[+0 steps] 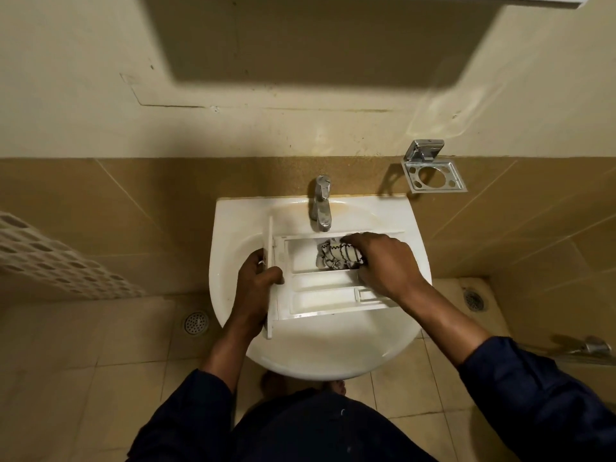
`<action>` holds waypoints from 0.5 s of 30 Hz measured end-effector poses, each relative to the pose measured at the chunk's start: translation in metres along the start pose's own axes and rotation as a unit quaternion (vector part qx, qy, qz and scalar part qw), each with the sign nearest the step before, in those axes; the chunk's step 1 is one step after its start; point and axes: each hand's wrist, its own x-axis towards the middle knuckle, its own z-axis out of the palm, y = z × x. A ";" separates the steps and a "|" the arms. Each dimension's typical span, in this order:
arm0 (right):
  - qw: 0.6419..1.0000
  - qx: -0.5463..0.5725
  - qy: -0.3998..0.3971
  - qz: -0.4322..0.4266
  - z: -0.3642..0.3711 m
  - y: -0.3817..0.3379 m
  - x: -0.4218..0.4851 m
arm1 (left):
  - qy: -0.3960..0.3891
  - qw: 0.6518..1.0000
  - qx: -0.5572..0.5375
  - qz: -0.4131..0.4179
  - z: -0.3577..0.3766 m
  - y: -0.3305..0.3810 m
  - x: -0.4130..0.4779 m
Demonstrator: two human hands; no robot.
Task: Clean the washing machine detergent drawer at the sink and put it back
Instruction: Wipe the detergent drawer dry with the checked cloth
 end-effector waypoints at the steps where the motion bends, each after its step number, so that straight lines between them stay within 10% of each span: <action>1: 0.999 0.036 0.026 0.001 -0.004 -0.003 -0.004 | 0.005 1.000 -0.001 -0.003 0.000 -0.001 0.000; 6: 0.971 0.136 0.194 -0.013 -0.009 -0.029 -0.002 | 0.007 1.000 0.005 -0.008 0.005 -0.004 -0.002; 15: 0.990 0.080 0.111 -0.041 0.017 -0.024 -0.002 | -0.005 0.999 0.011 0.033 0.000 -0.005 -0.007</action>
